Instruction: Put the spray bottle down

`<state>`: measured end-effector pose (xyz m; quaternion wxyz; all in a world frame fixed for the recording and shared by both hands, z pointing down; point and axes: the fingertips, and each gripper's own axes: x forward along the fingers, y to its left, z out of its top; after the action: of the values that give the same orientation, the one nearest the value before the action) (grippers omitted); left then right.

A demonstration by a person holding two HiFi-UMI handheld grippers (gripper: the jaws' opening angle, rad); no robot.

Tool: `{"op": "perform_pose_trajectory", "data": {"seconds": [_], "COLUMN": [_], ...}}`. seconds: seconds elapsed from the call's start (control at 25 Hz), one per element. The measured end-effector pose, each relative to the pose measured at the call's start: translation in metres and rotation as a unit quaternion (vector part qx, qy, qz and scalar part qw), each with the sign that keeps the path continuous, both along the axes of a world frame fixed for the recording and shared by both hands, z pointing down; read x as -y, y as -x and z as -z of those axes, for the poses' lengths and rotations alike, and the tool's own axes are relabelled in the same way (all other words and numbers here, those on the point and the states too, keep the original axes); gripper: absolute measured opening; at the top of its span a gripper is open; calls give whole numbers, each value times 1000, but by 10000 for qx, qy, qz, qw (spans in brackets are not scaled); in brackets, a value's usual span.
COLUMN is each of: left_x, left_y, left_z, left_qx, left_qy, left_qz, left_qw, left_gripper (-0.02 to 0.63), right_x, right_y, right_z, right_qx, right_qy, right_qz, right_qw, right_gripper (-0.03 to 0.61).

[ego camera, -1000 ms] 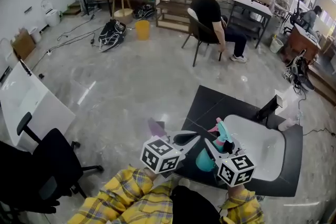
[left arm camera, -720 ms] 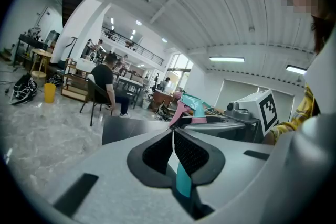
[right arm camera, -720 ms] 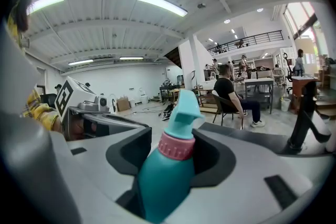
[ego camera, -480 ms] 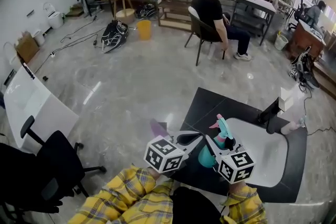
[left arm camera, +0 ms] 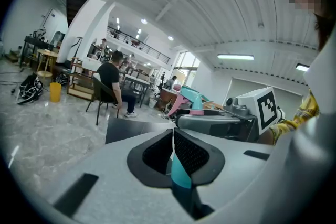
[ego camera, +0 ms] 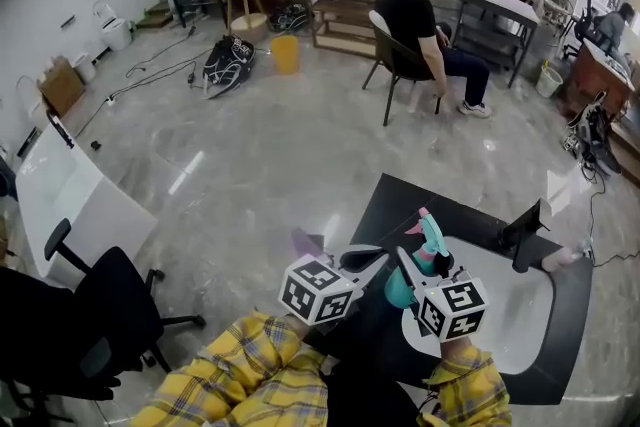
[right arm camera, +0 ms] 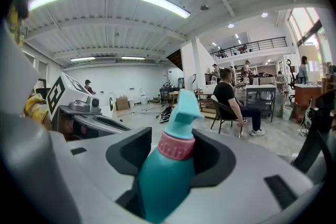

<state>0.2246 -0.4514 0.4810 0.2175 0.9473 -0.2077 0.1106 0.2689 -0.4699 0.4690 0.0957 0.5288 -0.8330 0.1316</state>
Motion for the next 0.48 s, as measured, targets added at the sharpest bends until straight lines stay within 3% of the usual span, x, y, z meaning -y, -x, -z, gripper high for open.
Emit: {"op": "perform_pose_trajectory", "data": {"seconds": [0.48], "left_x": [37], "left_y": [-23], "left_z": [-9], "left_qx": [2], "left_qy": [19], "left_qz": [154], "left_qw": [9999], "left_gripper": [9], "right_x": [45], "right_y": [-27], "right_z": [-10], "right_qx": [-315], "right_qy": [-251], "right_qz": [-196], "right_qw": [9990], "right_gripper": [212]}}
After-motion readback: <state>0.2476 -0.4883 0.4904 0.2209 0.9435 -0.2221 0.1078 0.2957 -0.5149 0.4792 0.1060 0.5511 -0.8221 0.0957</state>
